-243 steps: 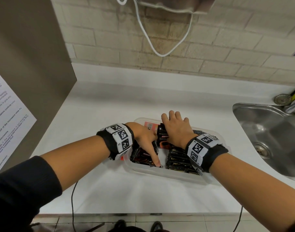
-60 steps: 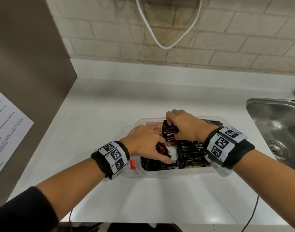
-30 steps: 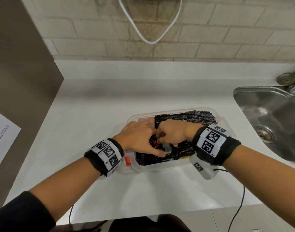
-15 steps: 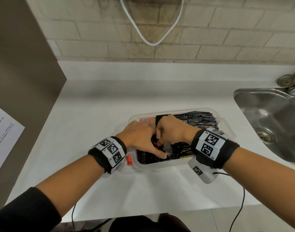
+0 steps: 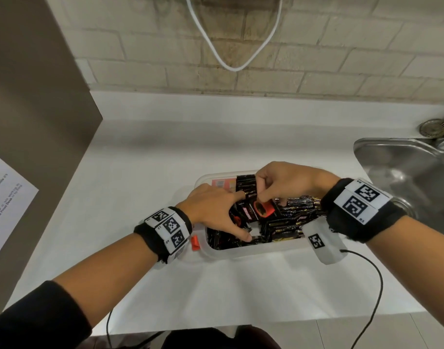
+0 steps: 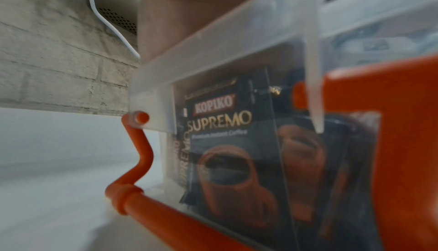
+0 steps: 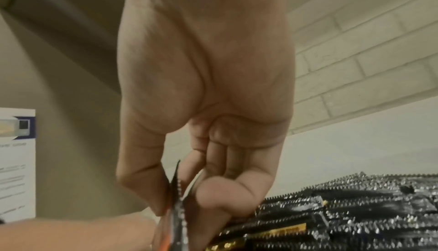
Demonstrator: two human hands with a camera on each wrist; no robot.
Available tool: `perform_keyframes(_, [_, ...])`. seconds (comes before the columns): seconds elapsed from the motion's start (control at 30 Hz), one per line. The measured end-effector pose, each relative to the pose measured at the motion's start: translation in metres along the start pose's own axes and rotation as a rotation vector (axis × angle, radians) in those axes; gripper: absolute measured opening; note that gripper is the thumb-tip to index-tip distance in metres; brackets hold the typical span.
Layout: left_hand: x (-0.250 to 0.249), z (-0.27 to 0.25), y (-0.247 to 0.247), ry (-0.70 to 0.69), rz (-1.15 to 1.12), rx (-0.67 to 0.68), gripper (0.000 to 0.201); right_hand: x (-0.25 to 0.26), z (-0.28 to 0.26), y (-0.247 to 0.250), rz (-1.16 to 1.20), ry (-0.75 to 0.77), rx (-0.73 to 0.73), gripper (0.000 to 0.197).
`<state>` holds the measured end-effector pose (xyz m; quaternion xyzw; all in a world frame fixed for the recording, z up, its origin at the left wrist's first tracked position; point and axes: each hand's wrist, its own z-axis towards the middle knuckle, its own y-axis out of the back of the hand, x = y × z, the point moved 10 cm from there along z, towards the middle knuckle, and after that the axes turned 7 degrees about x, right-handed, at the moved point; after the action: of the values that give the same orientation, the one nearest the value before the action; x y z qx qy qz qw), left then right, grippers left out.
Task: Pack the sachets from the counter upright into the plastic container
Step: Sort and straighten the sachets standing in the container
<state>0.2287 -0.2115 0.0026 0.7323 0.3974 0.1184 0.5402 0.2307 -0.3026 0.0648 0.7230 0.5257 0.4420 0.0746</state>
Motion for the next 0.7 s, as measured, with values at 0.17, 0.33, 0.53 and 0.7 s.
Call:
perform_keyframes(0.17, [0.004,0.001,-0.001,0.03,0.03,-0.011,0.083,-0.001,-0.005,0.016,0.051,0.033,-0.013,0.028])
perform_keyframes(0.33, [0.004,0.002,-0.001,0.02,0.032,-0.019,0.072,0.003,-0.001,0.02,0.042,0.071,-0.056,0.023])
perform_keyframes(0.53, [0.005,0.002,-0.002,0.015,0.035,-0.033,0.083,0.007,0.005,0.017,0.144,0.143,-0.138,0.012])
perform_keyframes(0.7, [0.005,0.002,-0.003,0.009,0.032,-0.028,0.086,0.003,0.005,0.023,0.068,0.156,-0.219,0.022])
